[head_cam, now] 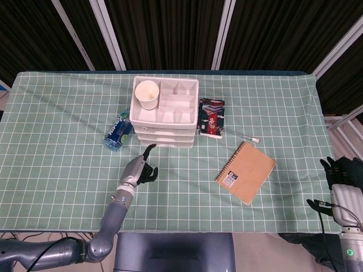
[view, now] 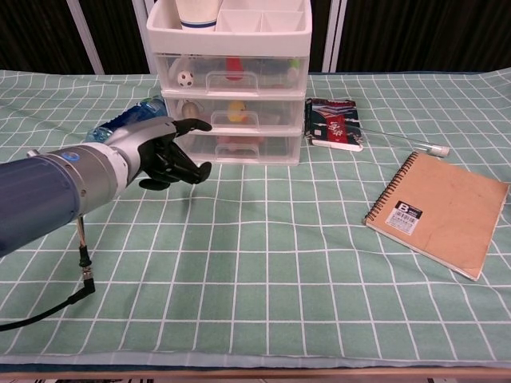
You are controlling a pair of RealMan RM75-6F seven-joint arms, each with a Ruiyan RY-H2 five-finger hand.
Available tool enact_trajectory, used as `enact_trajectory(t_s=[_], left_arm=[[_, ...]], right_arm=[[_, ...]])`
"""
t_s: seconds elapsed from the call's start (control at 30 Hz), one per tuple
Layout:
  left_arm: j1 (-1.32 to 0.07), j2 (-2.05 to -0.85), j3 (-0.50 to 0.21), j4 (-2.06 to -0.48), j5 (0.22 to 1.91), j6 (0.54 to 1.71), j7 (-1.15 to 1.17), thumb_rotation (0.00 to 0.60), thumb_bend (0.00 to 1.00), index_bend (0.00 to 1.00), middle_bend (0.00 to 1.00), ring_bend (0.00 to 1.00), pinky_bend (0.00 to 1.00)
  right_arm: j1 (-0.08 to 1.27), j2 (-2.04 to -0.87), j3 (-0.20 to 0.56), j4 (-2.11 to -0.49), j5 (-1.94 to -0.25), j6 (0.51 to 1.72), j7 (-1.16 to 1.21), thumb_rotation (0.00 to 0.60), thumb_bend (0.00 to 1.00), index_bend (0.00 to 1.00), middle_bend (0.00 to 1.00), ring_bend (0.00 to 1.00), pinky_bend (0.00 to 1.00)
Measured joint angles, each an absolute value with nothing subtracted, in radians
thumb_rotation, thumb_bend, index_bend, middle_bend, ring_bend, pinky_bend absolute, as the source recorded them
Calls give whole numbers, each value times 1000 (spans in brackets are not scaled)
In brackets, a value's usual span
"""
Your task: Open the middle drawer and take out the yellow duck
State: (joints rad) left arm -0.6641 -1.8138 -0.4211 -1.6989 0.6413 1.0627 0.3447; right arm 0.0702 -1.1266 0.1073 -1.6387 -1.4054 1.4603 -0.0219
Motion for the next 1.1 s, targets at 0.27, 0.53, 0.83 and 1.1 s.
enact_trajectory(t_s=[0.27,0.53,0.83,1.1], left_arm=[[-704,-1871,-457,-1637,614,1061,275,600,528,59,997,1000,1000],[-738,-1897,-479,-1583,592,1025,219,600,528,59,998,1000,1000],[-767,-1921,-486,-1537,595,998,166,600,528,59,998,1000,1000],[-789,-1943,-502,-1489,583,974,122,600,528,59,1000,1000,1000]], right_arm=[[72,-1125,108,-1642,-1397,1452,-20,600,44,0,0,0,227],[73,-1125,108,-1645,-1393,1449,-21,600,45,0,0,0,227],[74,-1122,109,-1649,-1387,1444,-22,600,46,0,0,0,227],[75,-1123,108,-1651,-1385,1442,-24,600,46,0,0,0,227]])
